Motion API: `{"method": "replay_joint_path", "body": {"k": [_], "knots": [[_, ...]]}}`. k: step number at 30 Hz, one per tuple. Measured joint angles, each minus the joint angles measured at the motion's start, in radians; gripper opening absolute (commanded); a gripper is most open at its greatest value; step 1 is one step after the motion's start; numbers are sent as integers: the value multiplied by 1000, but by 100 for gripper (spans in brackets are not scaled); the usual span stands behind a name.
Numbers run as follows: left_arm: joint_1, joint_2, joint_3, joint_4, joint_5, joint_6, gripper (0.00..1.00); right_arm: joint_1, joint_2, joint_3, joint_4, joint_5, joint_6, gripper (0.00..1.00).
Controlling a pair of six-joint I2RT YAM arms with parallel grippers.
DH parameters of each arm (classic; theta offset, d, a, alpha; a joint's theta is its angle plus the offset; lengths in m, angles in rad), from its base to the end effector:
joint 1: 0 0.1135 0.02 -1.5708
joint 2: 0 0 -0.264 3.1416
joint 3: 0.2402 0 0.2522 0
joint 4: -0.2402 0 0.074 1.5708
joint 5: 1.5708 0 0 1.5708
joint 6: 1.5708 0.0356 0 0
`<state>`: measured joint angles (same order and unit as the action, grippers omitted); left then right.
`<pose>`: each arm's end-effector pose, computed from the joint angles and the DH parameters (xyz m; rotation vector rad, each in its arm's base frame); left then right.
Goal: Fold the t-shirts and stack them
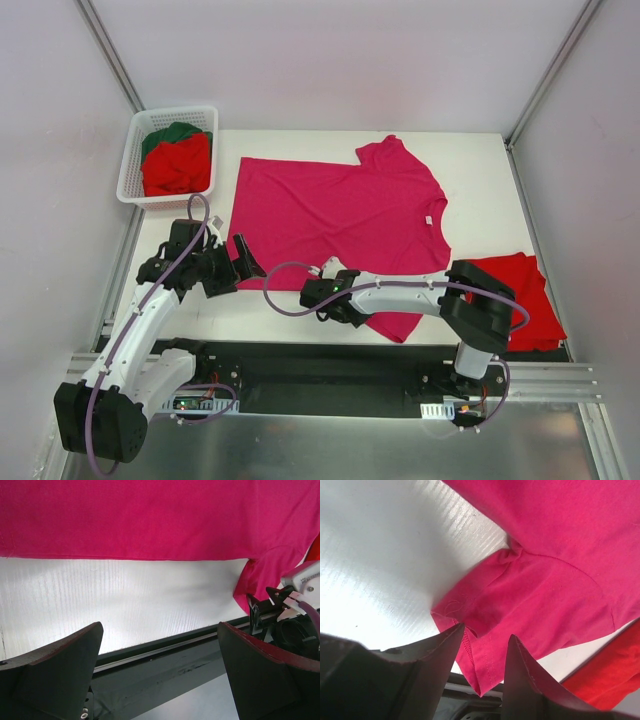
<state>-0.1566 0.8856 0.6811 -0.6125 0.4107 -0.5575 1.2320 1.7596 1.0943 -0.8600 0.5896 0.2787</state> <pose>0.1736 -0.0418 0.2492 -0.2900 2.4426 -0.8175 0.1197 0.2802 0.1653 -1.2008 2.3655 -0.5451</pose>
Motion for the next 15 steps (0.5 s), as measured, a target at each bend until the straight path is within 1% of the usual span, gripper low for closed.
{"method": "replay_joint_path", "body": {"k": [8,15], "knots": [[0,0,0,-6,0,0,99,0,0,2,0,-34,0,49],[0,0,0,-7,0,0,99,0,9,19,15,-41,-11,50]]}}
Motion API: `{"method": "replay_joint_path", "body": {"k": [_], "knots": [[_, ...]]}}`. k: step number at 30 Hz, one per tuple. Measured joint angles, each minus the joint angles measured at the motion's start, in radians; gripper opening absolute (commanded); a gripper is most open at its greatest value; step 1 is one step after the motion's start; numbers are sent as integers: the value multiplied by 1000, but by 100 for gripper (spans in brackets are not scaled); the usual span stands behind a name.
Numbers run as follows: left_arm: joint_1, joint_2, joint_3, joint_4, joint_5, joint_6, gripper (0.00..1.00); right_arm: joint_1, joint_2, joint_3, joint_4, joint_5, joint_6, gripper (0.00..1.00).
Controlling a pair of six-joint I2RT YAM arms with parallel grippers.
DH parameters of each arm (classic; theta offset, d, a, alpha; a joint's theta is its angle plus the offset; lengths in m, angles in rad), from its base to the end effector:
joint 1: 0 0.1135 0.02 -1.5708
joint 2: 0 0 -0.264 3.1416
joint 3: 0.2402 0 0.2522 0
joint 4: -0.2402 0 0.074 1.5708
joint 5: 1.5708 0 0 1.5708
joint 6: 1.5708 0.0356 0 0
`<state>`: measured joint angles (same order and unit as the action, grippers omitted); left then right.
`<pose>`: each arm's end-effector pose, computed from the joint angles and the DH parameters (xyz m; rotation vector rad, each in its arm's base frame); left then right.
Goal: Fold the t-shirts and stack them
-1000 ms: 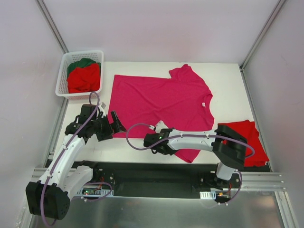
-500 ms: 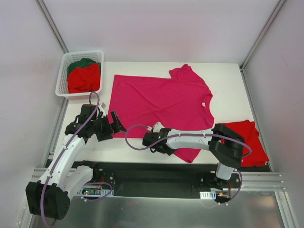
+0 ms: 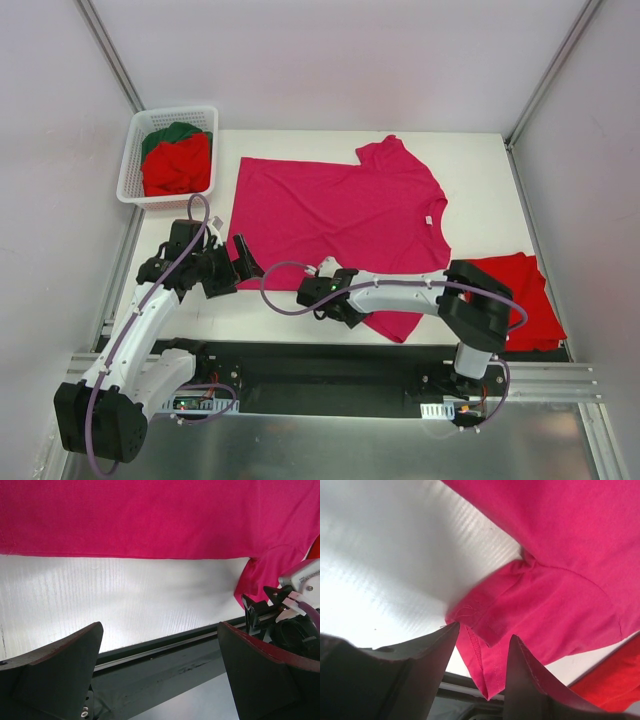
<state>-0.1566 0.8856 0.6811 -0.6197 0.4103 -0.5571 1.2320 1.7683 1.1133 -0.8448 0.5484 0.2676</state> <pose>0.1730 -0.0417 0.2486 -0.2927 2.4495 -0.8158 0.1205 0.2862 0.1666 -1.2171 2.3830 -0.4860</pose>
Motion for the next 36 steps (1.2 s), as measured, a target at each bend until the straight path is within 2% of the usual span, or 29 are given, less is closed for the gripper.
{"method": "replay_joint_path", "body": {"k": [2,12,20,36], "knots": [[0,0,0,-1,0,0,99,0,13,11,6,0,-8,49],[0,0,1,-18,0,10,99,-33,77,35,61,-25,-61,28],[0,2,1,-20,-1,18,99,-49,78,71,63,-48,-76,28],[0,32,16,-21,-12,22,99,-48,92,116,63,-143,-78,36]]}}
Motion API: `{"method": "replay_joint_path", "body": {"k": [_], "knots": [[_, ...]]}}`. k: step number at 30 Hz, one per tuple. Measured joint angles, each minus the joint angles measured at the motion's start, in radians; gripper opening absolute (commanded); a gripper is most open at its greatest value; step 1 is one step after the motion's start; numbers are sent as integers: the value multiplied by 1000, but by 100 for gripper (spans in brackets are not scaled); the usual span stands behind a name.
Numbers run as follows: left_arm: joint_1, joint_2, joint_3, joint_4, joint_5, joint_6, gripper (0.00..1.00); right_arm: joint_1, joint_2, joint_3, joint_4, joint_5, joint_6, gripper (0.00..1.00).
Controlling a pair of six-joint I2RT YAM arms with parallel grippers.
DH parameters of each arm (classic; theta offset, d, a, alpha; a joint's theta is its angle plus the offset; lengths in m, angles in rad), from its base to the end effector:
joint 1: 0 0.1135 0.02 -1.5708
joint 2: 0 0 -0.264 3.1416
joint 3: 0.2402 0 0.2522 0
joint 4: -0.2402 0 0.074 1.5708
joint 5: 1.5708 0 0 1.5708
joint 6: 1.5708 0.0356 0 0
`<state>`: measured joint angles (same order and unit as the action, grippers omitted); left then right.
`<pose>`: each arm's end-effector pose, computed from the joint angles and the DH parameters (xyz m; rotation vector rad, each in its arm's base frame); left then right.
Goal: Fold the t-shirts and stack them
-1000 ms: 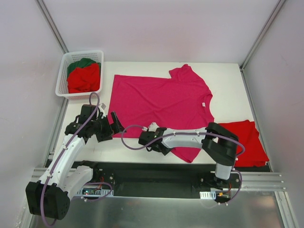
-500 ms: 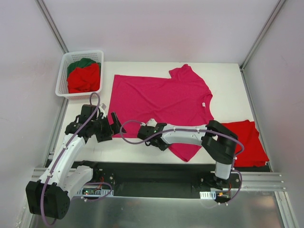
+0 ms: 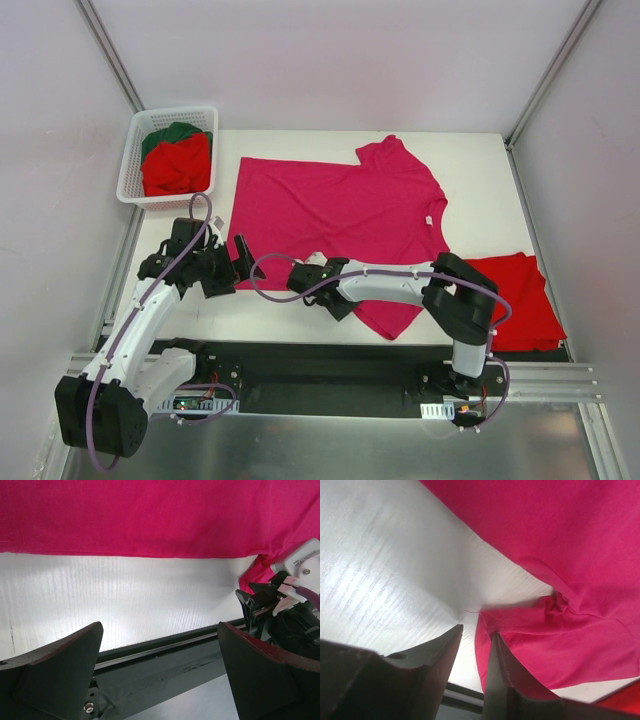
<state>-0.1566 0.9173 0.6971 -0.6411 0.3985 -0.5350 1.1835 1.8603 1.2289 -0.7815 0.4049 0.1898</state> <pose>0.1769 -0.0419 0.2471 -0.2857 2.4837 -0.7866 0.1434 0.3144 0.1650 -1.2712 2.4381 -0.2985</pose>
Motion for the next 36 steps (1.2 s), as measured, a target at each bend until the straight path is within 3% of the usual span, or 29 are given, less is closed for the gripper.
{"method": "replay_joint_path", "body": {"k": [12,17,20,27,36], "knots": [[0,14,0,0,-15,0,99,0,-55,-54,21,-137,3,60],[0,31,5,0,-15,1,99,-9,-182,-56,-37,-79,19,62],[0,40,8,0,-15,1,99,-66,-269,-74,-64,-29,27,63],[0,50,24,0,-15,4,99,-243,-326,-250,-60,11,33,81],[0,54,27,0,-15,6,99,-347,-326,-367,16,-24,18,84]]}}
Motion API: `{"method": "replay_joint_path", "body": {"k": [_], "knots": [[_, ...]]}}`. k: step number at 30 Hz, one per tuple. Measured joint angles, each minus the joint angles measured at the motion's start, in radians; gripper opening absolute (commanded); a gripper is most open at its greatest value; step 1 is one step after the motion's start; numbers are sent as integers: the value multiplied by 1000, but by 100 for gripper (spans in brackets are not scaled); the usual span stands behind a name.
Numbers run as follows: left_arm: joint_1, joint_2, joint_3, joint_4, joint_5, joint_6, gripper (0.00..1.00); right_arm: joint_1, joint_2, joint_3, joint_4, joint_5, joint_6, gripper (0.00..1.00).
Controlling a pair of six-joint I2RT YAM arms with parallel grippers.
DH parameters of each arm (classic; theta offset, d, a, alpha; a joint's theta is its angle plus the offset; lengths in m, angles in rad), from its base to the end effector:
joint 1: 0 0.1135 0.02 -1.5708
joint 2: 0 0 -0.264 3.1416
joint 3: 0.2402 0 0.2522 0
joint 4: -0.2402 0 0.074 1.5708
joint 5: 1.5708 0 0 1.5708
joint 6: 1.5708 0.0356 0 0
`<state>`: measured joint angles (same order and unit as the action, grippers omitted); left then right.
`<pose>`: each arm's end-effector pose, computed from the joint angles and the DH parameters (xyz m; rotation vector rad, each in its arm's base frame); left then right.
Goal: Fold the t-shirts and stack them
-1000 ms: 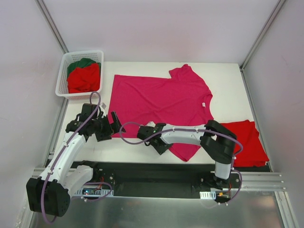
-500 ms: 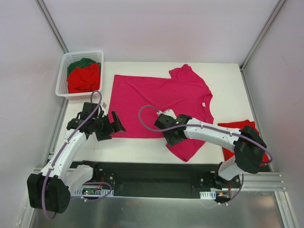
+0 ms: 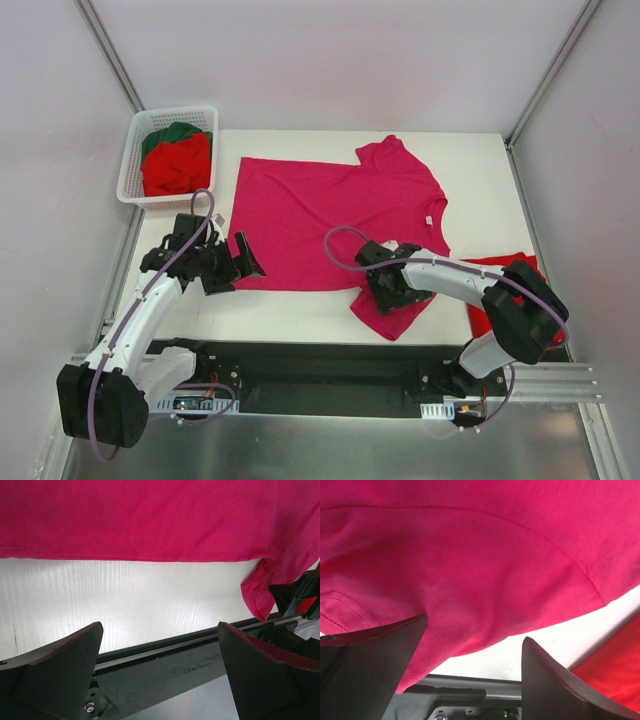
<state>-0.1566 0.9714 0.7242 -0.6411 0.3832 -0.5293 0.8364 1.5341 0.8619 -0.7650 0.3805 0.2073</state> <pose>0.1863 -0.0429 0.2467 -0.2963 2.5085 -0.7613 0.1798 0.1794 0.1656 -0.8360 2.6866 -0.3759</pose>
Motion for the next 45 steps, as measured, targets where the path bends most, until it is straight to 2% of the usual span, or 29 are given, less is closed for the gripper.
{"method": "replay_joint_path", "body": {"k": [12,16,26,29,30,34,45], "knots": [[0,3,0,0,-4,1,99,-8,-36,-36,-2,-90,-10,92],[0,3,0,0,-19,1,99,-8,-36,-36,-45,-109,-10,95],[0,4,0,0,-27,0,99,-10,-34,-19,-175,-90,-16,96],[0,4,0,0,-27,0,99,-11,-36,-6,-190,-90,-23,100],[0,4,0,0,-27,0,99,-12,-39,1,-192,-92,-27,96],[0,32,6,1,-33,0,99,-14,-58,47,-182,-115,-42,96],[0,256,239,11,-55,31,99,-14,6,1,-129,-180,-52,96]]}}
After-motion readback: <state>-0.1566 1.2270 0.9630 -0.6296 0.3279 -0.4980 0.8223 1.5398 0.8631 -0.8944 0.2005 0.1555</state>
